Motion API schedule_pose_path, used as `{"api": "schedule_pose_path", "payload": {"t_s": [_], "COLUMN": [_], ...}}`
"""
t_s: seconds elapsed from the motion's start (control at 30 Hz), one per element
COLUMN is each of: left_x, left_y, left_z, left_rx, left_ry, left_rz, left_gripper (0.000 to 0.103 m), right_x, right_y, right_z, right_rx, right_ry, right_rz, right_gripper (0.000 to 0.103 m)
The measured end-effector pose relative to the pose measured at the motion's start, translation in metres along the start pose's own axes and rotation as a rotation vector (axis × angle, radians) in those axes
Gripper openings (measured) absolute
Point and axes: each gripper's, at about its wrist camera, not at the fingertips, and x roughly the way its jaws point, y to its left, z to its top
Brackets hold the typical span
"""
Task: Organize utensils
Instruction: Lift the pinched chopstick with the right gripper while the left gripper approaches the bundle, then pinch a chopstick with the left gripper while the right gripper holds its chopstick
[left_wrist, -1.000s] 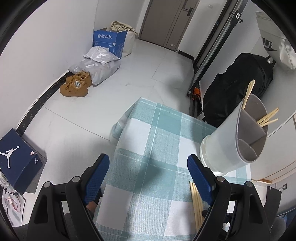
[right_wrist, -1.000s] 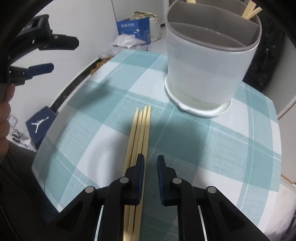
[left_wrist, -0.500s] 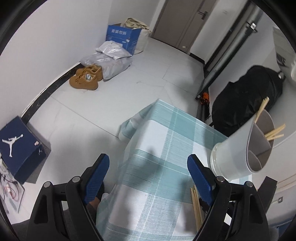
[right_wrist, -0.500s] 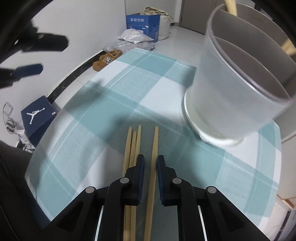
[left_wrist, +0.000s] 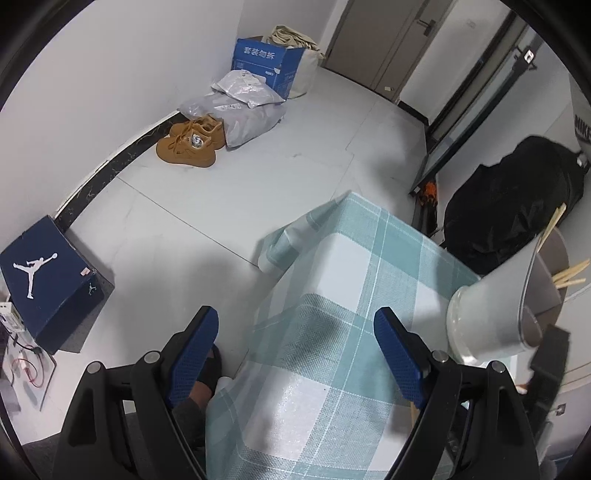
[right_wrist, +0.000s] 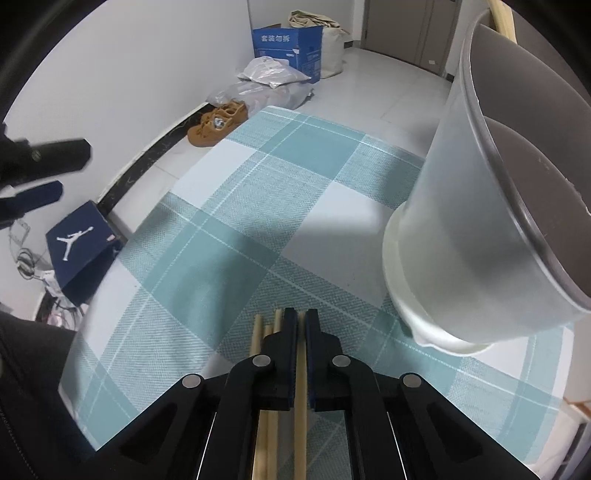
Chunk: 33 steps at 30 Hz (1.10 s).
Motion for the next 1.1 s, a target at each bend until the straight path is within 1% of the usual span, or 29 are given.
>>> {"api": "schedule_pose_path", "payload": {"t_s": [0.07, 0.17, 0.27, 0.33, 0.37, 0.47, 0.53, 0.63, 0.7, 0.77, 0.87, 0.97, 1.1], "left_x": [0.002, 0.006, 0.011, 0.015, 0.017, 0.020, 0.021, 0.026, 0.028, 0.032, 0.032, 0.034, 0.037], "left_y": [-0.005, -0.014, -0.030, -0.044, -0.054, -0.076, -0.087, -0.099, -0.099, -0.097, -0.096, -0.096, -0.095], "left_z": [-0.003, -0.011, -0.027, -0.040, -0.049, -0.069, -0.079, -0.094, -0.098, -0.097, -0.092, -0.091, -0.090], "left_rx": [0.019, 0.055, 0.115, 0.169, 0.213, 0.312, 0.357, 0.415, 0.421, 0.403, 0.395, 0.376, 0.342], "left_ry": [0.015, 0.045, 0.090, 0.128, 0.151, 0.177, 0.185, 0.203, 0.216, 0.226, 0.217, 0.215, 0.226], "left_rz": [0.000, -0.010, -0.080, -0.098, -0.102, -0.079, -0.064, -0.013, 0.016, 0.043, 0.073, 0.087, 0.115], "left_gripper": [0.083, 0.083, 0.083, 0.083, 0.083, 0.083, 0.083, 0.083, 0.083, 0.083, 0.083, 0.083, 0.083], "right_x": [-0.010, -0.035, -0.071, -0.095, -0.104, -0.129, -0.140, -0.150, -0.157, -0.162, -0.169, -0.173, -0.174], "right_y": [-0.001, -0.008, -0.023, -0.037, -0.044, -0.067, -0.082, -0.098, -0.104, -0.109, -0.111, -0.113, -0.117], "right_z": [0.000, 0.000, -0.005, -0.014, -0.019, -0.038, -0.050, -0.065, -0.073, -0.076, -0.080, -0.084, -0.091], "right_rx": [0.005, 0.031, 0.092, 0.148, 0.174, 0.266, 0.342, 0.423, 0.449, 0.458, 0.461, 0.443, 0.430], "right_ry": [-0.029, -0.100, -0.194, -0.256, -0.279, -0.350, -0.387, -0.429, -0.457, -0.481, -0.507, -0.538, -0.554], "right_rz": [0.004, 0.011, 0.029, 0.042, 0.053, 0.085, 0.119, 0.147, 0.148, 0.149, 0.158, 0.163, 0.170], "right_gripper": [0.003, 0.003, 0.003, 0.003, 0.003, 0.003, 0.003, 0.003, 0.003, 0.003, 0.003, 0.003, 0.003]}}
